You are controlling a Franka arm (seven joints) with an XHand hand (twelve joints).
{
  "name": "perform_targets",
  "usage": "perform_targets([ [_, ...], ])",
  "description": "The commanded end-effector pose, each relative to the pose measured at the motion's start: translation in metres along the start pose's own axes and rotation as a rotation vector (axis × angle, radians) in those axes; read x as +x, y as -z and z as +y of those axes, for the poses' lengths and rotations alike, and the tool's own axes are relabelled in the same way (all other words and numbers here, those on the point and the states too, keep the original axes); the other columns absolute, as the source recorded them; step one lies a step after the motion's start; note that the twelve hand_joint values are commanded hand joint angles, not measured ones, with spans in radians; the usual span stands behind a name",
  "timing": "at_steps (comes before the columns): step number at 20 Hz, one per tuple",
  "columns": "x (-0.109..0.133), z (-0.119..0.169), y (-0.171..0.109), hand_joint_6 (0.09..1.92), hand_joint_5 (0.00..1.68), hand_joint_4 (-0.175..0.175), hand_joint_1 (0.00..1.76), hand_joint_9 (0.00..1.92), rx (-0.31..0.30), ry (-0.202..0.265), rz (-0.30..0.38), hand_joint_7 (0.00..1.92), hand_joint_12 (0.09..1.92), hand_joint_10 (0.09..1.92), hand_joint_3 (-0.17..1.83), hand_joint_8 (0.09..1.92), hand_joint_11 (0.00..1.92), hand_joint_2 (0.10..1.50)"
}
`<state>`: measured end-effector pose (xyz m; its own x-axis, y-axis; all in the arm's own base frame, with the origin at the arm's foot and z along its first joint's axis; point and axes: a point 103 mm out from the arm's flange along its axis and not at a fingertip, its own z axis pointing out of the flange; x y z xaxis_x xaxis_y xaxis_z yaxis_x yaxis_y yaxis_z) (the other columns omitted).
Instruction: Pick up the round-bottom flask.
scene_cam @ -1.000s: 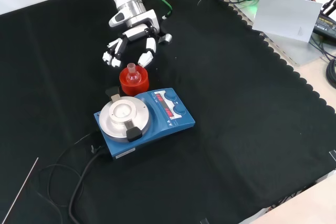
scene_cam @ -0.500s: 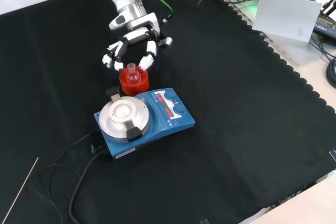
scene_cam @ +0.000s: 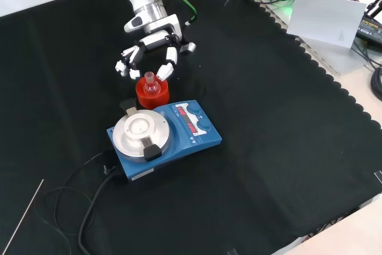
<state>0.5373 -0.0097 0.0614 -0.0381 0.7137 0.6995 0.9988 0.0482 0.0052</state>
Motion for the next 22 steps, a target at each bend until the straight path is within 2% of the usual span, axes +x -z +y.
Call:
perform_targets([
  [1,-0.0004,0.0006,-0.0008,0.66,0.64,0.022,0.92,0.36,0.003,-0.001,-0.006,0.19,1.30,0.56,0.61,0.47,0.00,0.61],
  [9,-0.0002,0.0044,-0.0012,0.68,0.65,0.022,0.92,0.36,-0.009,-0.012,-0.019,0.19,1.30,0.56,0.62,0.47,0.00,0.61],
  [16,-0.0007,0.0037,-0.0024,0.74,0.77,0.027,0.92,0.38,-0.014,-0.016,-0.027,0.21,1.33,0.57,0.63,0.48,0.00,0.63],
  [22,-0.0007,0.0033,-0.0034,0.76,0.79,0.028,0.92,0.39,-0.013,-0.016,-0.032,0.22,1.34,0.57,0.64,0.48,0.00,0.64],
])
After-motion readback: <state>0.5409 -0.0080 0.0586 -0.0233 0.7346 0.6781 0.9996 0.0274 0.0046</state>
